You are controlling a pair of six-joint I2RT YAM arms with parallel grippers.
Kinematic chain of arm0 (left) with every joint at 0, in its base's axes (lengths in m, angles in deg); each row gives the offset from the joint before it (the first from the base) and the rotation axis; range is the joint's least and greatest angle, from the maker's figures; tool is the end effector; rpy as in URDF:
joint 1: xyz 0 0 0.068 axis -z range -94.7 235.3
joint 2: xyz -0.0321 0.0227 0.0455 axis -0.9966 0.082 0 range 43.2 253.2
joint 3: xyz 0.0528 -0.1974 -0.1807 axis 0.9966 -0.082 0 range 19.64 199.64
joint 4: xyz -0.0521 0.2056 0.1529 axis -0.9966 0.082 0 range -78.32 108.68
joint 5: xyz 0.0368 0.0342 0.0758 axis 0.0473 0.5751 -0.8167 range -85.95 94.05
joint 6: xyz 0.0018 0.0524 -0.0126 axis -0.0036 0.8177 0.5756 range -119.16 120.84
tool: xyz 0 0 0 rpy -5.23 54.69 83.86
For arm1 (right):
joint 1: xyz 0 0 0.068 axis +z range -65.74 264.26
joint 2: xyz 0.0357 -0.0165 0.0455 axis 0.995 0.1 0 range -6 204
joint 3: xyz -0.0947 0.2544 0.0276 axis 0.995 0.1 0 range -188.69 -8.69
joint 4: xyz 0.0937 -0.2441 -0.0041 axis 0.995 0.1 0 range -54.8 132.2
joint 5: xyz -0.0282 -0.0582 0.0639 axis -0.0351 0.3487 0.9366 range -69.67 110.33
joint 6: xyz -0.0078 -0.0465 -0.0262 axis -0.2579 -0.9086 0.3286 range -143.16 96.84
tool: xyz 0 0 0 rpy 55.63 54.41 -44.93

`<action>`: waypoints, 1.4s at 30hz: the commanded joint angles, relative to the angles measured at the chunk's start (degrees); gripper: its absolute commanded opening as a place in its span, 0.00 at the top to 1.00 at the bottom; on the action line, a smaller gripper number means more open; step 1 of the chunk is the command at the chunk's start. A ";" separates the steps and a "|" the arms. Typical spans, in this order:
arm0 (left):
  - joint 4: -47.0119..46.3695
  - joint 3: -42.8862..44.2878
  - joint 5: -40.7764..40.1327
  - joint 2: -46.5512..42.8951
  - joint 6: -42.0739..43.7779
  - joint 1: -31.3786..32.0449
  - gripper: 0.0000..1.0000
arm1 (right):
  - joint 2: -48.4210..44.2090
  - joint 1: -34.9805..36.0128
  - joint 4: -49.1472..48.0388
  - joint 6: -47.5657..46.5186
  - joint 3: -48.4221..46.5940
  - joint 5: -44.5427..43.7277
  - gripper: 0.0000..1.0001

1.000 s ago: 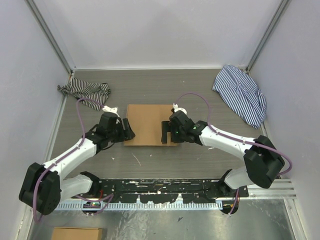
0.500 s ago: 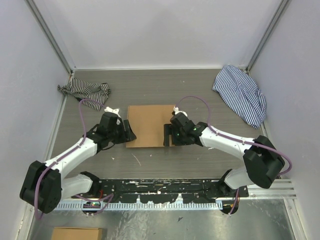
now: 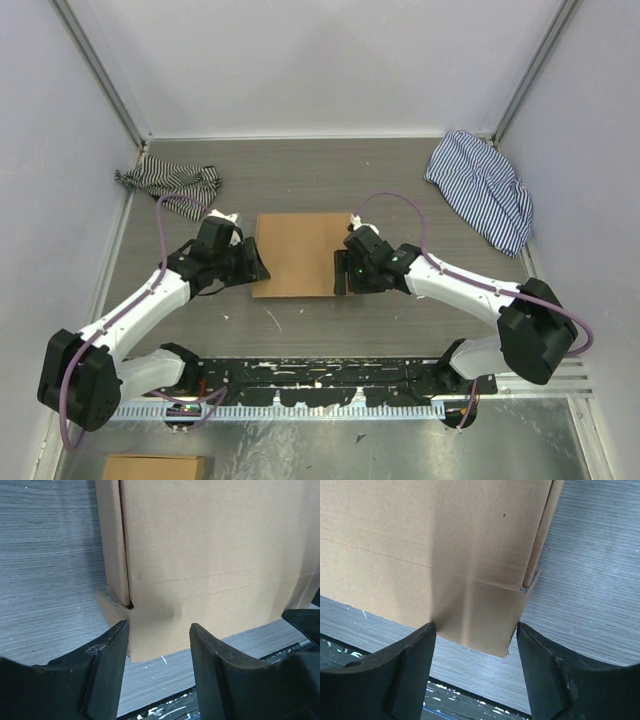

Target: Fold the paper box

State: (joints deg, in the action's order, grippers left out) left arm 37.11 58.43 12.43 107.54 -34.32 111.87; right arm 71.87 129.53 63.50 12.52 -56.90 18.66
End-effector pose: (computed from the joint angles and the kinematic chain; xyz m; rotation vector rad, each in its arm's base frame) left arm 0.1956 -0.1037 0.2149 -0.1252 2.5565 -0.6258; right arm 0.1875 0.1878 0.2096 -0.2111 2.6510 0.4661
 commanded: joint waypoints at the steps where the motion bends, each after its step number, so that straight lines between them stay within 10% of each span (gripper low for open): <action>1: 4.38 2.93 2.51 -0.79 0.04 0.06 0.42 | -0.97 0.46 0.53 -0.68 -1.87 -0.53 0.31; 10: 3.68 1.59 3.73 -1.50 -0.79 0.07 0.39 | -1.85 0.47 0.39 -0.45 -1.19 0.42 0.30; 16: 3.26 -0.83 -2.97 -3.01 -0.79 0.05 0.23 | -3.00 0.43 1.56 0.37 -1.21 -3.73 0.00; 42: -4.10 -4.92 5.78 -4.88 -5.00 0.08 0.26 | -2.03 0.43 -5.09 1.76 -0.74 5.15 0.00</action>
State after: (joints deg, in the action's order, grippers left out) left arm 31.67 52.55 16.10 104.28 -39.11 111.87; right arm 70.77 129.80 60.59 13.33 -56.88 21.81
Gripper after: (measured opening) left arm 0.755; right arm 0.996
